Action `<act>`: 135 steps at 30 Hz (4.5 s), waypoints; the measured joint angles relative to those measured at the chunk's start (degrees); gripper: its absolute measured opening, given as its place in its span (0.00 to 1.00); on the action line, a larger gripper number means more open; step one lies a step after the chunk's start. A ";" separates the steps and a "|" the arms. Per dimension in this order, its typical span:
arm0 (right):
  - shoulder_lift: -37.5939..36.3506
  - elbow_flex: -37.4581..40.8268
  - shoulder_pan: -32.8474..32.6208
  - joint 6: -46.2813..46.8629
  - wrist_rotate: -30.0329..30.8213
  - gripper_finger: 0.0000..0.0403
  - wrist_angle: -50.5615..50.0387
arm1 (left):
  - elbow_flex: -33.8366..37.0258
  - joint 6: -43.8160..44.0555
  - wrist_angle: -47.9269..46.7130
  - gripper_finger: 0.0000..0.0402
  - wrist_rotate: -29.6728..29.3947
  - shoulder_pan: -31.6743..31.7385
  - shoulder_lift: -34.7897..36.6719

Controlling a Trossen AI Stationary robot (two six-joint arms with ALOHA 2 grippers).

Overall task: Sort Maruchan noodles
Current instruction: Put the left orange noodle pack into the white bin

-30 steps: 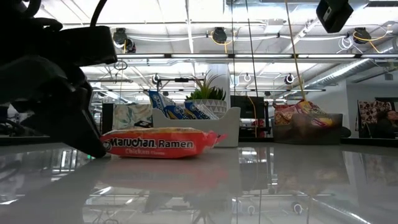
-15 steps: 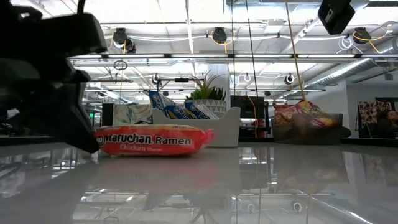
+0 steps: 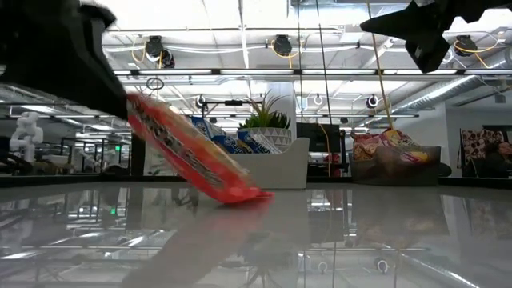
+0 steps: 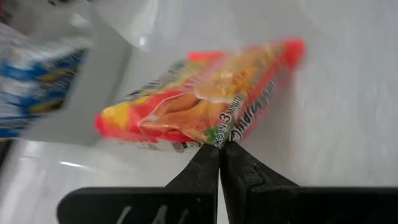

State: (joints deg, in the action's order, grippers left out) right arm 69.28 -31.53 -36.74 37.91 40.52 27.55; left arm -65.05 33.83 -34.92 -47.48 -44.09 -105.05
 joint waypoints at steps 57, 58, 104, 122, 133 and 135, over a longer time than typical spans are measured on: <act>49.91 -20.67 12.05 -19.32 -30.84 0.72 32.72 | -2.89 -26.21 9.59 0.01 -15.05 -7.01 0.11; 51.17 -22.16 12.05 -19.34 -31.80 0.71 32.80 | -2.89 -26.21 9.73 0.01 -15.05 -7.01 0.11; 44.37 -27.21 18.04 -31.61 -32.70 0.26 18.10 | -2.98 -3.75 8.83 0.45 -4.02 -4.84 19.69; 33.25 -27.23 23.69 -43.94 -32.90 0.27 2.53 | -2.93 -8.99 1.12 0.45 8.76 12.12 19.14; 33.35 -27.23 27.29 -47.63 -33.25 0.27 -4.56 | -2.91 -15.71 4.22 0.45 16.46 20.00 19.14; 33.35 -27.23 27.60 -47.64 -33.25 0.27 -4.60 | -2.91 -15.77 4.02 0.45 17.62 20.93 19.14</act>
State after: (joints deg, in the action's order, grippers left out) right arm 102.63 -58.76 -9.14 -9.73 7.27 22.95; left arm -67.96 18.05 -30.89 -29.85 -23.16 -85.91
